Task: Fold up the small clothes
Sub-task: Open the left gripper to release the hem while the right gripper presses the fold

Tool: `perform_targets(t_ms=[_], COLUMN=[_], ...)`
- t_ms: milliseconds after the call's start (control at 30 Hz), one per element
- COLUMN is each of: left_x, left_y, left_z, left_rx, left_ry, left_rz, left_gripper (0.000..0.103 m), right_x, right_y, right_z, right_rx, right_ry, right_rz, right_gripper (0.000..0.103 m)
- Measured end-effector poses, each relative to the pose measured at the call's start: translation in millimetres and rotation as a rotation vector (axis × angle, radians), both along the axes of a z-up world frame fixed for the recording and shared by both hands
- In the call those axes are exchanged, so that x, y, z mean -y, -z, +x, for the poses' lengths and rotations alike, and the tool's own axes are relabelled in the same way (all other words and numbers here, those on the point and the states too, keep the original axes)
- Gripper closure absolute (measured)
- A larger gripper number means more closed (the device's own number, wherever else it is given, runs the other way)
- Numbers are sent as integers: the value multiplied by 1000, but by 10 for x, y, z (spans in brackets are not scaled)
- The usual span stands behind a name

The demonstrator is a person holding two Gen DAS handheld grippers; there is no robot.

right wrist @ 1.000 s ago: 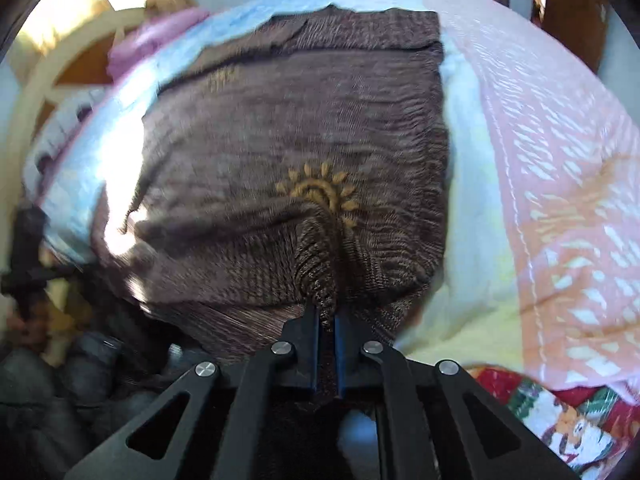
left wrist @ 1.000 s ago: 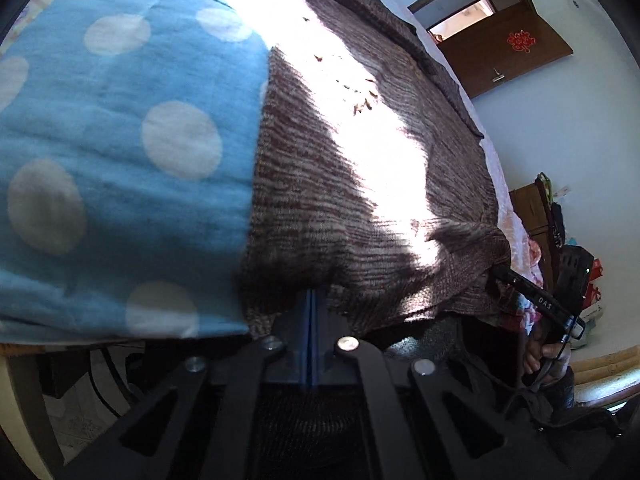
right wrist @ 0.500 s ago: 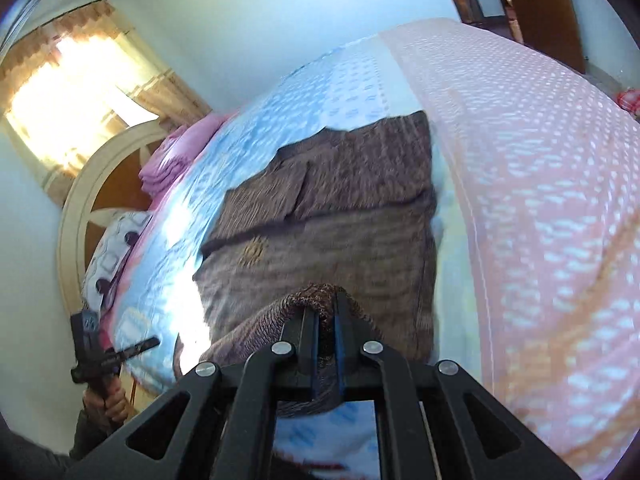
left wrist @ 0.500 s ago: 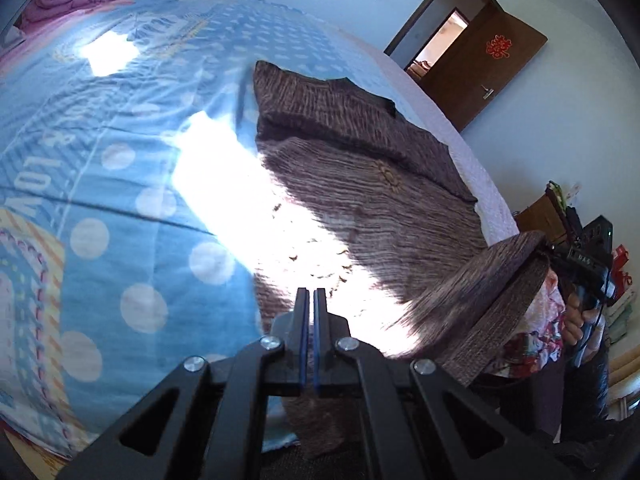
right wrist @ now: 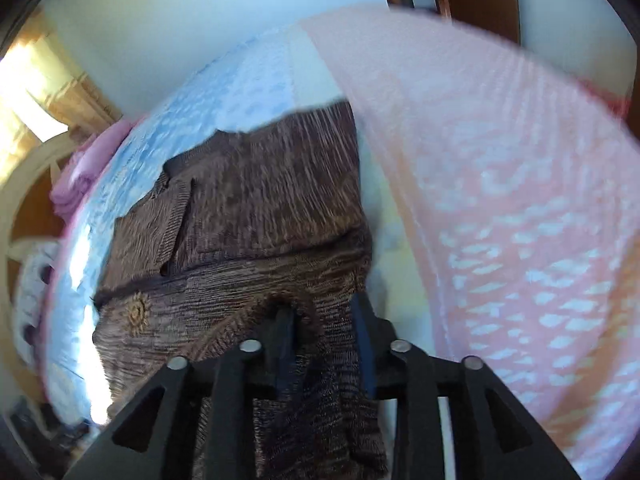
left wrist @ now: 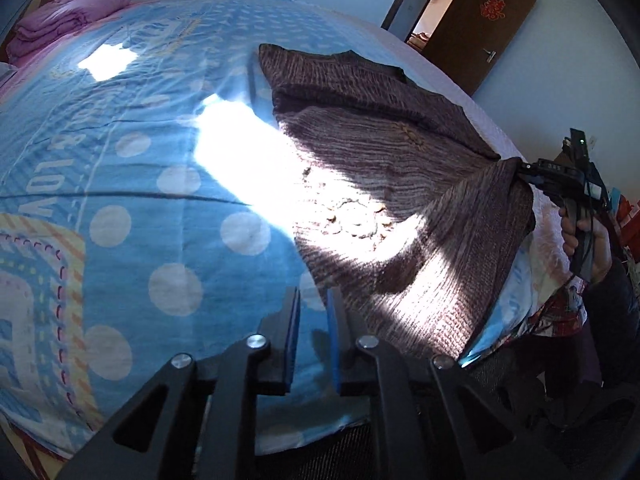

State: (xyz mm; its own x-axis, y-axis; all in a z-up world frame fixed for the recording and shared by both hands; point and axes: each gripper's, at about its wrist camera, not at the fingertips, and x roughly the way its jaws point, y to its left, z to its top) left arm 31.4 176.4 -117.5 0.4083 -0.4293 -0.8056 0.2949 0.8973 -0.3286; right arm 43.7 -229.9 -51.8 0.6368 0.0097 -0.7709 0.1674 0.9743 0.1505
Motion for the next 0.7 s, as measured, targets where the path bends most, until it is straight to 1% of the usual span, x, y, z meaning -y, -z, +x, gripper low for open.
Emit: perform_targets(t_ms=[33,67,133,200,233,267,300,333,367,400,433,467,500,533,567,600,667,700], left_x=[-31,-55,-86,-98,-97,-93,-96,-110,-130,-157,-187,-212,-235,-251,-261,-268,-267,-255], left_y=[18,32,55,53,39,20,0,-19,-32,-42,-47,-50,-58,-69,-83,-100,-128,-138], left_z=[3,8,14,9,-9,-25,-49,-73,-84,-94,-103,-104,-115,-129,-147,-172,-211,-215], left_rx=[-1,-1,-4,0,10,21,33,44,51,53,55,56,60,65,72,82,98,102], left_ry=[-9,-17,-30,-29,-25,-21,-18,-18,-22,-29,-37,-46,-52,-55,-56,-55,-45,-37], left_rz=[0,1,5,11,18,28,38,42,41,37,33,28,25,23,23,24,25,29], left_gripper=[87,87,87,87,87,87,87,87,87,87,87,87,87,87,87,87,87,87], right_x=[-164,-310,-513,-674,-751,-823,-907,-1009,-1134,-1274,-1391,-1526,-1667,-1800,-1894,-1947,-2027,-2052], right_y=[-99,-182,-289,-384,-423,-443,-448,-408,-321,-207,-111,10,134,241,319,370,482,528], right_z=[-120,-238,-394,-536,-601,-702,-784,-854,-904,-943,-972,-1002,-1037,-1074,-1103,-1122,-1095,-1072], right_rx=[41,79,125,147,151,152,144,114,60,1,-45,-101,-156,-198,-224,-243,-300,-322], right_ry=[-24,-55,-102,-125,-148,-195,-274,-385,-495,-574,-625,-686,-746,-791,-816,-835,-864,-865], right_rz=[-72,-117,-179,-222,-225,-196,-120,5,130,214,258,291,304,289,268,270,331,339], right_gripper=[57,49,40,40,40,40,40,40,40,40,40,40,41,44,45,45,45,45])
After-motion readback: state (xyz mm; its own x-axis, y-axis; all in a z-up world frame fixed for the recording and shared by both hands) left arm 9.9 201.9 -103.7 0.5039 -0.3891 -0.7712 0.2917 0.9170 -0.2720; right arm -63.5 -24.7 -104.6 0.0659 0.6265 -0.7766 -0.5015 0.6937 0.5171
